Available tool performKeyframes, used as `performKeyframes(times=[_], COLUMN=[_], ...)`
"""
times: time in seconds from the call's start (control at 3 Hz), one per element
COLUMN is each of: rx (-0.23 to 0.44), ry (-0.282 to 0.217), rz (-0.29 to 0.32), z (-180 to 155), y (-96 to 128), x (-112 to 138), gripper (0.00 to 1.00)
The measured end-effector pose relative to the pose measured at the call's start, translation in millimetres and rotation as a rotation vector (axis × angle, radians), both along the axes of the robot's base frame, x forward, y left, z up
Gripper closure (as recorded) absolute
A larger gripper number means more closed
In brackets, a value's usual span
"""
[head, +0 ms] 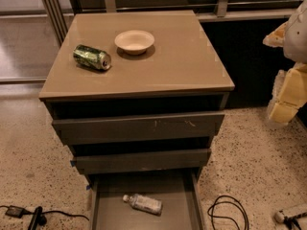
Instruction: Pick blue plastic bottle from bottom drawer and place on counter
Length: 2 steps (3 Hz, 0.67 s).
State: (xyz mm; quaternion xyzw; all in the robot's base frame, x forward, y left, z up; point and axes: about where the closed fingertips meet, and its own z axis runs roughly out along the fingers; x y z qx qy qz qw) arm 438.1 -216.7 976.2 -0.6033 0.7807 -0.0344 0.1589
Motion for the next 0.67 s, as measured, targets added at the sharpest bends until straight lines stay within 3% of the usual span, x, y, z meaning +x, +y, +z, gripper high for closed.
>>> performKeyframes(times=[0.67], rx=[0.029], ry=[-0.003], rz=[0.030], z=[-0.4], y=[1.7], x=[-1.7], gripper=[0.00])
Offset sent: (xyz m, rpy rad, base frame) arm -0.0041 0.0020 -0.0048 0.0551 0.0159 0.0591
